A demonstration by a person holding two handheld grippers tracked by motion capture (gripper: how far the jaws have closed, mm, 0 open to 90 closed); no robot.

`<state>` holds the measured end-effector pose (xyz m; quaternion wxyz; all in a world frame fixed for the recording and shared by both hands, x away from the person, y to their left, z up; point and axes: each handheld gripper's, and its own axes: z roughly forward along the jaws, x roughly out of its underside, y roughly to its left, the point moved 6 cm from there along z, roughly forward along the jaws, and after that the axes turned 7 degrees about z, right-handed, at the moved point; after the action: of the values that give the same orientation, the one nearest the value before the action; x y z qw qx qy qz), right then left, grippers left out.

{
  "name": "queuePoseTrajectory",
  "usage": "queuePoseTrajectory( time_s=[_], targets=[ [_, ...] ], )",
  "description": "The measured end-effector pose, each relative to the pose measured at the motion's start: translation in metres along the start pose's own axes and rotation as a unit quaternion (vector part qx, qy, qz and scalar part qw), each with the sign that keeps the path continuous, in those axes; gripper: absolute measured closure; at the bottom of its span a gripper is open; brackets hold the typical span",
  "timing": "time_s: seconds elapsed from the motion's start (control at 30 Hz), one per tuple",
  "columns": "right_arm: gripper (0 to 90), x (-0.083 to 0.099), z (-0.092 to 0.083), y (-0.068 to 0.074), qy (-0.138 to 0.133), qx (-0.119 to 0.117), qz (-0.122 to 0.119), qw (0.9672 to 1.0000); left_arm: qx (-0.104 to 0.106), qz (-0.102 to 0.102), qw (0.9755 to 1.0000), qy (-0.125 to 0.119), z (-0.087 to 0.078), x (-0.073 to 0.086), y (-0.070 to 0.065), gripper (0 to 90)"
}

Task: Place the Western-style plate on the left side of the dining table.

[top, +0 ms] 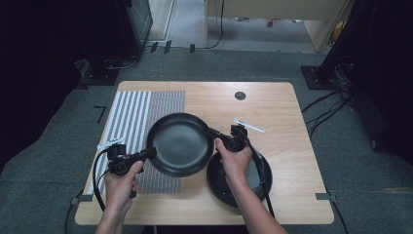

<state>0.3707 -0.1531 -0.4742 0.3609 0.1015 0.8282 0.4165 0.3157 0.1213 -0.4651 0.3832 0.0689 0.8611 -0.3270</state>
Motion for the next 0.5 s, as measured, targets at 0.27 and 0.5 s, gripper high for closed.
queuePoseTrajectory(
  time_s=[0.27,0.5],
  targets=[
    [84.8,0.001,0.033,0.015,0.022,-0.002,-0.008,0.9997,-0.014,-0.024,0.9995,-0.013,-0.007,-0.004,0.027,75.3],
    [84.8,0.005,0.065,0.022,0.046,0.0,-0.016,0.9988,-0.035,-0.044,0.9983,-0.017,-0.01,-0.005,0.052,75.2]
  ],
)
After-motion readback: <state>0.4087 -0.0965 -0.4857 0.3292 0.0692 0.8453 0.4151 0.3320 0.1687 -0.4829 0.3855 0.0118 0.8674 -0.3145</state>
